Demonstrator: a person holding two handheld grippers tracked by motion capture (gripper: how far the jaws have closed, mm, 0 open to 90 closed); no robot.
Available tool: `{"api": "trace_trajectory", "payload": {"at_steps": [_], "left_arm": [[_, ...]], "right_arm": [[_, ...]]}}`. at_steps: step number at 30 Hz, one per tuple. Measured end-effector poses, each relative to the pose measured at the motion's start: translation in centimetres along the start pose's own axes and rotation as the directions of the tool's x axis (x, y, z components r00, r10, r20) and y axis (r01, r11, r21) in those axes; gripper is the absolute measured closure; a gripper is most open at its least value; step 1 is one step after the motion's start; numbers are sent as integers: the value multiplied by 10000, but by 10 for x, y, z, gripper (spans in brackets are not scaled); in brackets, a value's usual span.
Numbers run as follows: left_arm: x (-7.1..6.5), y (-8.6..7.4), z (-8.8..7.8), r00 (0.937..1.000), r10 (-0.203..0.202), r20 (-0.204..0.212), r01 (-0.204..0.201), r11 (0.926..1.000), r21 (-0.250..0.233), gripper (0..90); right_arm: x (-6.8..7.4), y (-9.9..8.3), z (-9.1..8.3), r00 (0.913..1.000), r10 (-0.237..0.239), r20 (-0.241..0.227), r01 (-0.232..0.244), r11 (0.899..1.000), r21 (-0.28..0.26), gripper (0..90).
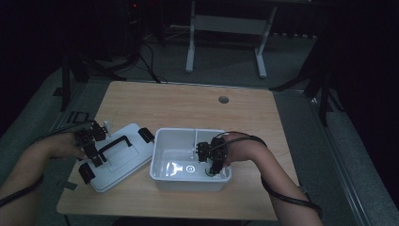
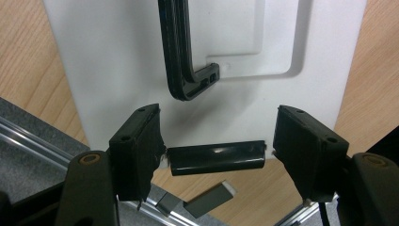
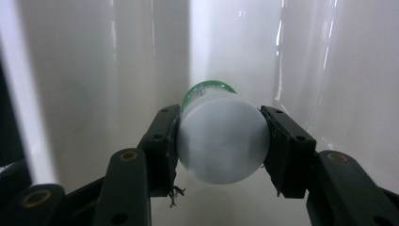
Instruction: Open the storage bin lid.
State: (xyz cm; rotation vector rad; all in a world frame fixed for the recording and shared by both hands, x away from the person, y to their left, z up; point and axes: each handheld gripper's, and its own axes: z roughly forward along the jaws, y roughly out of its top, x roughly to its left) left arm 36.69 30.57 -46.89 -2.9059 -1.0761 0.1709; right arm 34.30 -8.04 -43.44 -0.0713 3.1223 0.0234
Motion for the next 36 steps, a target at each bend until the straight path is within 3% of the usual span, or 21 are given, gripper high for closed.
{"api": "trace_trajectory", "payload": {"at_steps": [13,21,36], "left_arm": [[0,2,2,10000,2,23,-2,10000,24,323],[-1,1,3,10000,11,67,-11,10000,-3,323],[0,1,4,9999,63,91,-63,10000,20,323]], "right_arm": [[-6,8,22,9997,230,-21,-229,9993,300,500],[-4,15,29,10000,38,15,-38,9994,349,500],[-5,21,47,10000,8,-82,1,9945,1050,498]]}}
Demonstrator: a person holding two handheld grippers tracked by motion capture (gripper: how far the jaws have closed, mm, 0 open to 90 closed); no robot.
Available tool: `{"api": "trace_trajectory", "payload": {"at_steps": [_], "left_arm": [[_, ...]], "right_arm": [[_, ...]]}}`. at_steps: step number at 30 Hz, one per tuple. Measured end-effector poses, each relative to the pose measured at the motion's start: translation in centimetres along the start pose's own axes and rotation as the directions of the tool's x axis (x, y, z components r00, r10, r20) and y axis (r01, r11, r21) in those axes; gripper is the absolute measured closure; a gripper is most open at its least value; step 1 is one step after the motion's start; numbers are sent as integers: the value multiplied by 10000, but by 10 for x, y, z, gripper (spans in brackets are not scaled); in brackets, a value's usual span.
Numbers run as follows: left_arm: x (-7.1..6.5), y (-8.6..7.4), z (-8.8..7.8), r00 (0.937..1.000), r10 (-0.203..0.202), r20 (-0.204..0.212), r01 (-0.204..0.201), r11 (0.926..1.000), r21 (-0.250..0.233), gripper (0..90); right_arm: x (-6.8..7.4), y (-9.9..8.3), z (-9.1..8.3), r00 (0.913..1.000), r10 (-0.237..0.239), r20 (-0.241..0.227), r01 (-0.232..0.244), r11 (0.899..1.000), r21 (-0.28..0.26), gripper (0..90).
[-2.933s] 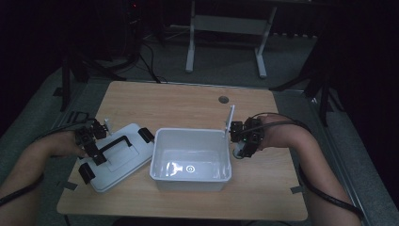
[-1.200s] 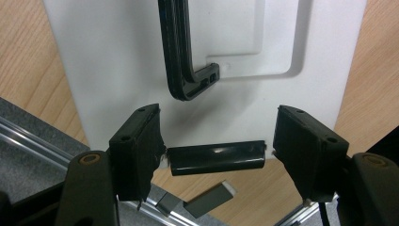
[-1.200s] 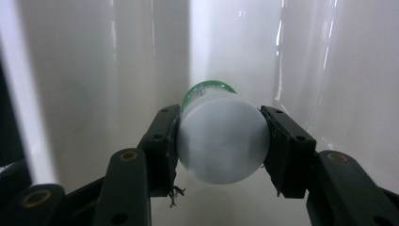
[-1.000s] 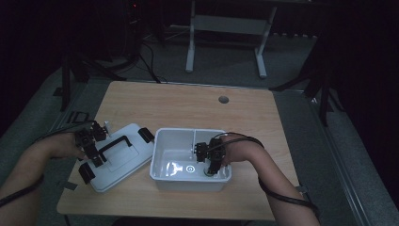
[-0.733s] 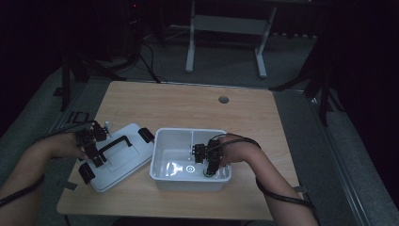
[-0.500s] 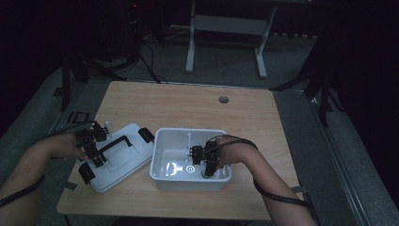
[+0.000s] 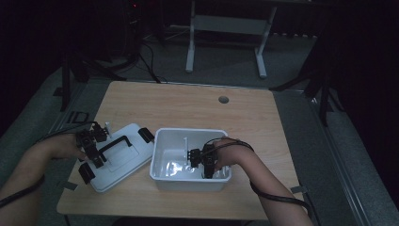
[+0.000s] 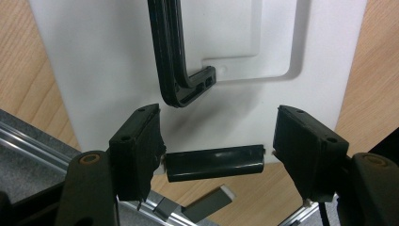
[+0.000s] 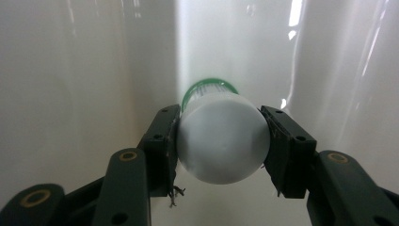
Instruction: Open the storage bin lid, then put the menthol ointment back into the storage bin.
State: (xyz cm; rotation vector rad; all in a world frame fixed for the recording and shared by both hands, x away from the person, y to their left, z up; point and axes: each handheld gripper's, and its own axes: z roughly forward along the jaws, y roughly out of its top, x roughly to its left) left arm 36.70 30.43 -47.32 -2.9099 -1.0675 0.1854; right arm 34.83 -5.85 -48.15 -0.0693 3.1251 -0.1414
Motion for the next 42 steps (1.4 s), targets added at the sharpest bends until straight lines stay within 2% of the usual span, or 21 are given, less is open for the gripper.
{"api": "trace_trajectory", "payload": {"at_steps": [4,7,11,17,23,27,31,34,39,42], "left_arm": [[-1,1,0,10000,4,-25,-4,10000,6,323],[-1,1,0,10000,42,-59,-42,10000,35,323],[-1,2,0,10000,36,-63,-36,10000,74,323],[-1,1,-3,10000,28,-62,-27,10000,6,323],[-2,1,-3,10000,57,-69,-56,10000,12,323],[-2,1,-1,10000,13,-85,-13,10000,62,323],[-2,1,-2,9998,41,-173,-41,10000,5,323],[-2,2,-3,9995,-100,-304,100,9999,8,322],[-3,3,-5,9998,-92,-191,88,9998,-181,322],[-3,3,-4,9998,-78,-208,75,9999,-156,303]], "right_arm": [[0,0,0,10000,84,-41,-83,9999,129,496],[1,-1,-2,9999,-41,-132,40,9999,-113,449],[2,-2,-13,10000,20,-94,-25,9987,-518,435],[3,-8,-33,10000,19,-9,-19,9972,-752,436],[3,-15,-50,9998,-44,210,61,9965,-839,443],[3,-20,-62,9987,21,518,38,9935,-1141,394],[3,-29,-78,9979,184,628,-83,9873,-1586,327],[1,-36,-88,9925,379,1162,-135,9789,-2037,274],[3,-53,-99,9914,585,1168,-334,9779,-2062,195],[2,-67,-105,9869,769,1415,-461,9768,-2092,186]]}}
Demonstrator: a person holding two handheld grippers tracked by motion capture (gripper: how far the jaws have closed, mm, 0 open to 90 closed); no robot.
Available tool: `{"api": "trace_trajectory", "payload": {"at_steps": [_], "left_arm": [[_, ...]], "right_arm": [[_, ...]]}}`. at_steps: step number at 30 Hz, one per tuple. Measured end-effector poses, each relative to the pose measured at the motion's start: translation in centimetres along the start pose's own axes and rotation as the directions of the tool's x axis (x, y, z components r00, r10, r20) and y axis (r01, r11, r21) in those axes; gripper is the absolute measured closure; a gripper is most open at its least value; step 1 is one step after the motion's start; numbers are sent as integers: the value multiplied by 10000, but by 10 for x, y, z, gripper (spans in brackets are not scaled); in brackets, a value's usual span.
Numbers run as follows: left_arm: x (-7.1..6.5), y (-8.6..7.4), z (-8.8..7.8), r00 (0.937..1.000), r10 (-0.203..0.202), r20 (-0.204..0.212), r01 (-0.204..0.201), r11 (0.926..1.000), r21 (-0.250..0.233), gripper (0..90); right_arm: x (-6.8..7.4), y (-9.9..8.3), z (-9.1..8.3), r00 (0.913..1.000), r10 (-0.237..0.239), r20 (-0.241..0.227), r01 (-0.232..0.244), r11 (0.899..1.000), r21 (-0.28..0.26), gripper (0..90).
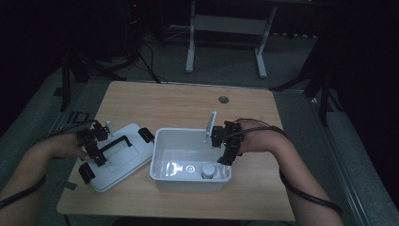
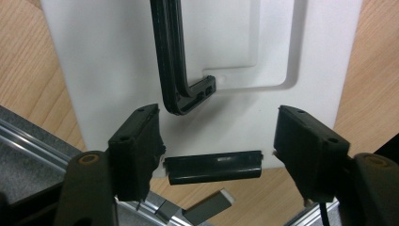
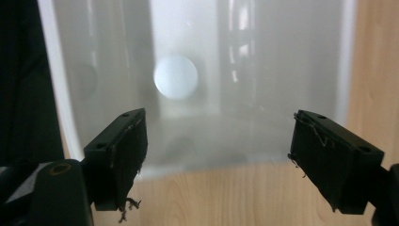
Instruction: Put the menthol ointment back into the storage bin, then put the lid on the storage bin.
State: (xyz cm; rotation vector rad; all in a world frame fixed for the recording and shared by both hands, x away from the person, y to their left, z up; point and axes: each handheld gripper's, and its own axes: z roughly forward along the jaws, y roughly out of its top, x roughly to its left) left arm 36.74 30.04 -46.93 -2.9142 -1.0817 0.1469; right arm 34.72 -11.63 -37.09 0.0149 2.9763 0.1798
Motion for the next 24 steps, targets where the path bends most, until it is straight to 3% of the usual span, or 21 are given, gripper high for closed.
{"api": "trace_trajectory", "payload": {"at_steps": [4,11,24], "left_arm": [[0,-1,1,10000,2,-1,-2,10000,-5,303],[0,-1,1,10000,-39,41,39,10000,-51,304],[0,-1,7,10000,-31,-91,30,9999,-133,303]], "right_arm": [[-2,-18,-6,9997,156,194,-157,9999,47,180],[-3,-58,-3,9979,632,122,-636,9974,345,192],[0,-107,37,9867,1615,-201,-1594,9837,828,182]]}}
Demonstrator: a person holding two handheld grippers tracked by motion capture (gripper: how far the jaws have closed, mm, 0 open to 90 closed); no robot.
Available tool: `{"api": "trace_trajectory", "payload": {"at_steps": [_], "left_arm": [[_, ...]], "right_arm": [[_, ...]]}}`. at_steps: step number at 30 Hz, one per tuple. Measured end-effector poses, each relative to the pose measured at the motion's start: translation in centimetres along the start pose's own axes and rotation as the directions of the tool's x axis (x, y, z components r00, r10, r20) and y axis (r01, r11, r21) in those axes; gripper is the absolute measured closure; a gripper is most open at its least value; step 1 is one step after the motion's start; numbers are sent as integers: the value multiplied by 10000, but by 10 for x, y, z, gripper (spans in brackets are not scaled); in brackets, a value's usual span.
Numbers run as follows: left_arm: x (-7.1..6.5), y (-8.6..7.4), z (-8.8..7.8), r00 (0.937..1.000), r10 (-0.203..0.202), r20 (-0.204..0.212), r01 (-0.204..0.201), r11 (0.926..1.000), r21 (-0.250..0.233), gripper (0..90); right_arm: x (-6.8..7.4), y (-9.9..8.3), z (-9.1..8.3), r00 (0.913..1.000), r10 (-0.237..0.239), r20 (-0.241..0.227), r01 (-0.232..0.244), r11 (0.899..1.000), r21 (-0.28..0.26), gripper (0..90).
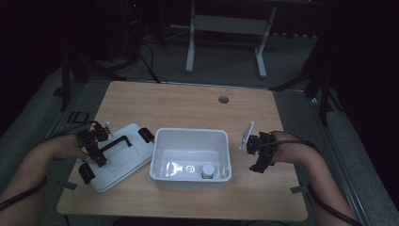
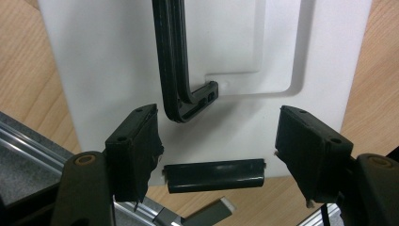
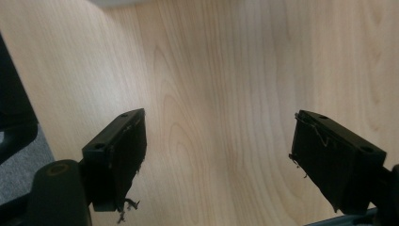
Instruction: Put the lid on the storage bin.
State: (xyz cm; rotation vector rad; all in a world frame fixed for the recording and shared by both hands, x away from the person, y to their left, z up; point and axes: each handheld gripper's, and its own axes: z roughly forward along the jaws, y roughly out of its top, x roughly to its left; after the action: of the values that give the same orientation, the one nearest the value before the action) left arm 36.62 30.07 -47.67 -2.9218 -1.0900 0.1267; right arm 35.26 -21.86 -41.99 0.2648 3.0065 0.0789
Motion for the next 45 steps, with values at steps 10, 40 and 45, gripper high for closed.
{"api": "trace_trajectory", "payload": {"at_steps": [10,40,45], "left_arm": [[-1,1,11,9994,153,-317,-157,9998,-125,321],[1,16,15,9999,-53,-93,53,10000,30,831],[2,13,12,9999,5,-131,-6,10000,-56,834]], "right_arm": [[5,-28,32,9964,623,-581,-606,9977,297,184],[7,-39,62,9897,1057,-968,-1010,9935,525,187],[7,-41,62,9880,1163,-1018,-1108,9921,582,187]]}}
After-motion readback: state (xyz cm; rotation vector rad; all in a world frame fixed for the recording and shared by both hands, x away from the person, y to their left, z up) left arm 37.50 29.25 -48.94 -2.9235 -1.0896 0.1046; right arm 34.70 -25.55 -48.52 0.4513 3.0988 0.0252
